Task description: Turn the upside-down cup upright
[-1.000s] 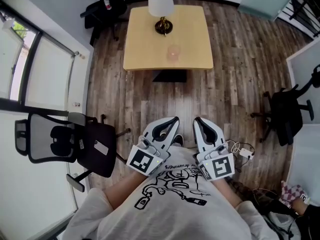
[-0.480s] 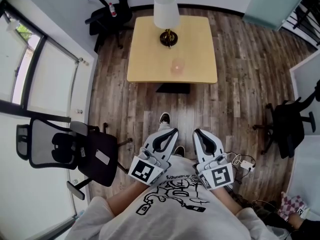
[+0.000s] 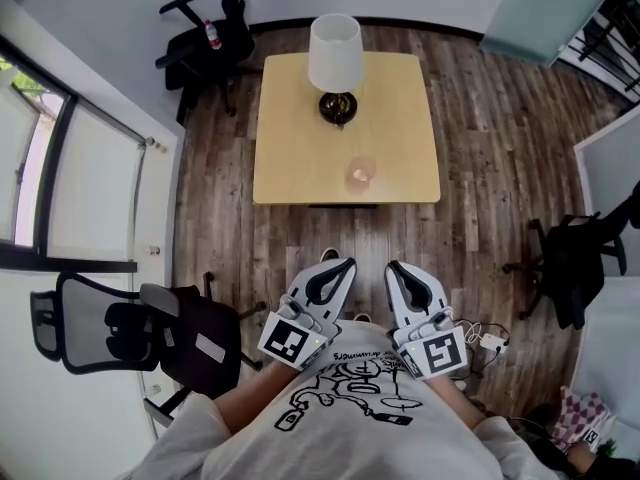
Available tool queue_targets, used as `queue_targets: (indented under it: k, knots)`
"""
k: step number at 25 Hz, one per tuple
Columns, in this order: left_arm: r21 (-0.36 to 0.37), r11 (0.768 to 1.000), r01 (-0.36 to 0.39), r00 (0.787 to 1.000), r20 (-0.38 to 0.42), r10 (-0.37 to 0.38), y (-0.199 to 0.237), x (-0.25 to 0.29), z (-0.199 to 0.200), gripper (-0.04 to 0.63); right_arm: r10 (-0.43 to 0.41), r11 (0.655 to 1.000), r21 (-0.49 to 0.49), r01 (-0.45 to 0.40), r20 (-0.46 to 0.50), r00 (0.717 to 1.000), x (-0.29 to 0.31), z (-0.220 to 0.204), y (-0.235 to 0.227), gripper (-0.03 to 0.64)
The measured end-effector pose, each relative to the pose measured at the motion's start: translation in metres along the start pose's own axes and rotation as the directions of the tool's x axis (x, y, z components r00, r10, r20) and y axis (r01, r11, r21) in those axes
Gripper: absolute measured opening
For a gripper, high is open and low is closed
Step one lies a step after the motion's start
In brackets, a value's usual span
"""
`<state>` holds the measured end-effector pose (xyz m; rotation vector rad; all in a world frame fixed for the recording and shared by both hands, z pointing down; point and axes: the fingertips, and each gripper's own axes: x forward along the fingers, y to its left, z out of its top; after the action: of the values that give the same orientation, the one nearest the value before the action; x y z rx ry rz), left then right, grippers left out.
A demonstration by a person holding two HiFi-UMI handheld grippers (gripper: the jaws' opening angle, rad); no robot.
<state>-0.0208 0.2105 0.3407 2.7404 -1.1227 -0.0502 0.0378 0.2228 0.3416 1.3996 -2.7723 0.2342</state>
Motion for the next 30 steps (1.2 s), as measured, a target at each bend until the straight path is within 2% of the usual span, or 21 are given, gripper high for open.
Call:
queue_targets:
  k: [5, 8, 15, 23, 30]
  knots:
    - [-0.014, 0.999, 0.037, 0.999, 0.025, -0.037, 0.050, 0.022, 0.021, 0.008, -0.013, 1.000, -0.020, 0.013, 0.002, 1.000, 0.056, 0.014, -0.014, 0.026]
    - [-0.010, 0.999, 0.054, 0.998, 0.012, -0.054, 0.078, 0.032, 0.023, 0.008, -0.021, 0.999, -0.030, 0.021, 0.008, 1.000, 0.085, 0.021, -0.020, 0.025]
    - [-0.032, 0.994, 0.101, 0.995, 0.005, -0.101, 0.116, 0.059, 0.031, 0.008, -0.055, 0.998, -0.025, 0.056, 0.005, 0.998, 0.132, 0.023, -0.039, 0.025]
    - [-0.049, 0.993, 0.105, 0.994, -0.026, -0.107, 0.133, 0.091, 0.021, 0.008, -0.045, 0.998, -0.050, 0.045, -0.005, 0.999, 0.149, 0.023, -0.068, 0.025]
    - [-0.054, 0.995, 0.079, 0.996, -0.039, -0.081, 0.146, 0.120, 0.001, 0.008, 0.017, 0.999, -0.038, -0.019, -0.044, 0.999, 0.158, -0.007, -0.100, 0.046]
